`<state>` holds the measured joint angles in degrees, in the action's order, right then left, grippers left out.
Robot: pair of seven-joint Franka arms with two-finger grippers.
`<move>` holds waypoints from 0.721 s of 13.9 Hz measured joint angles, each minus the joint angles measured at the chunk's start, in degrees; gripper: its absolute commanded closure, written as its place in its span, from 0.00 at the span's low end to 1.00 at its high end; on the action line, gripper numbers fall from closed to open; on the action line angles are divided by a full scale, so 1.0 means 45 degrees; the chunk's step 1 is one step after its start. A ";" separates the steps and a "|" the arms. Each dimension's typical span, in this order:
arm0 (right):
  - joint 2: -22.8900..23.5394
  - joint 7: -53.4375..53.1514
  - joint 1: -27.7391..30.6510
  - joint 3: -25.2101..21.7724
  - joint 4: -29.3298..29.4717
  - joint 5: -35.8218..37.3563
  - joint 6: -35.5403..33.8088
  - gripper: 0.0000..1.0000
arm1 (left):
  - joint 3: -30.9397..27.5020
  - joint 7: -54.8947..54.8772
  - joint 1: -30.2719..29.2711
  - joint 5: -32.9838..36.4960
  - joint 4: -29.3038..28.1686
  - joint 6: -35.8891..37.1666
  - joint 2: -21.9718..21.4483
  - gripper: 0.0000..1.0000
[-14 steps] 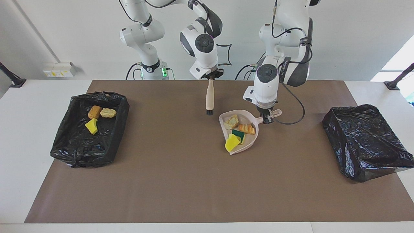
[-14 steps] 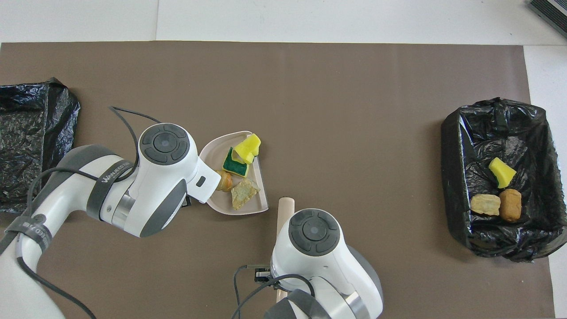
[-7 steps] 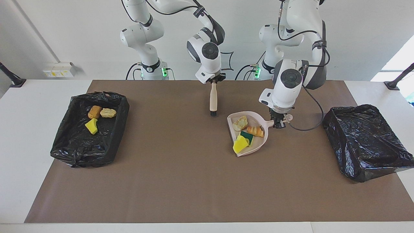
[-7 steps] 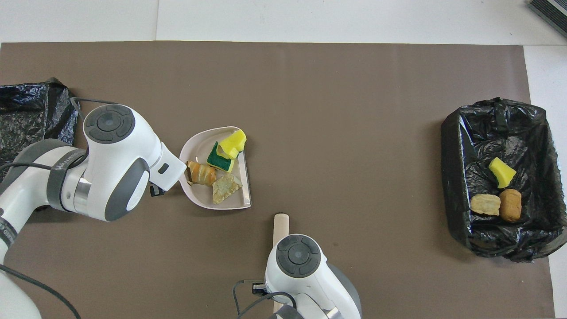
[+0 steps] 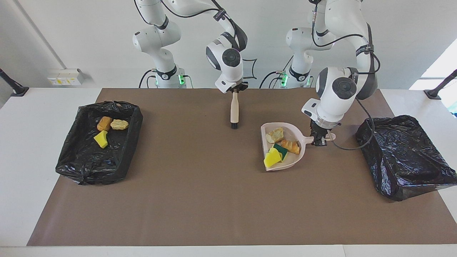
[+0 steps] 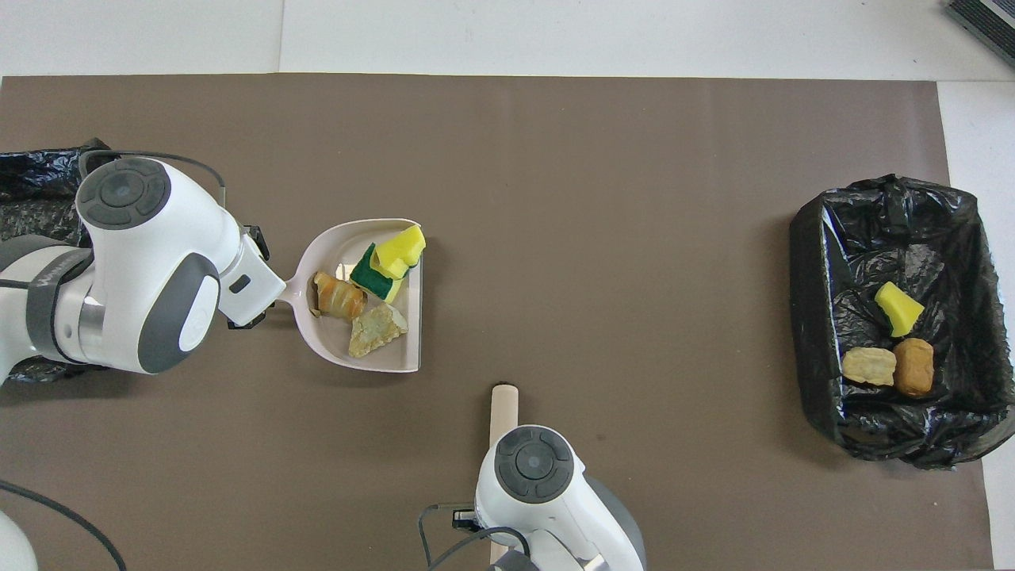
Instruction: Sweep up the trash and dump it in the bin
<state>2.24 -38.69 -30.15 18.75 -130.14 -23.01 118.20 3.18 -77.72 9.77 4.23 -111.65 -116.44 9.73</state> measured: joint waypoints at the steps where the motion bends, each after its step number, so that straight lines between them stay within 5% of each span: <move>1: 0.0000 0.0000 -0.0003 0.0000 -0.0002 0.0003 0.0010 0.00 | -0.0020 -0.0291 -0.0170 0.0005 0.0020 0.0019 0.0000 1.00; 10: 0.0173 0.0012 0.1023 -0.0253 0.1433 0.1212 0.0289 0.00 | -0.0169 -0.0941 -0.1063 0.0558 -0.0881 0.0048 -0.0311 1.00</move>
<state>3.02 -38.64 -25.55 17.62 -123.69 -17.56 119.50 2.42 -81.96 4.98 6.74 -115.62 -116.22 8.33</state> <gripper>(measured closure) 0.000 0.683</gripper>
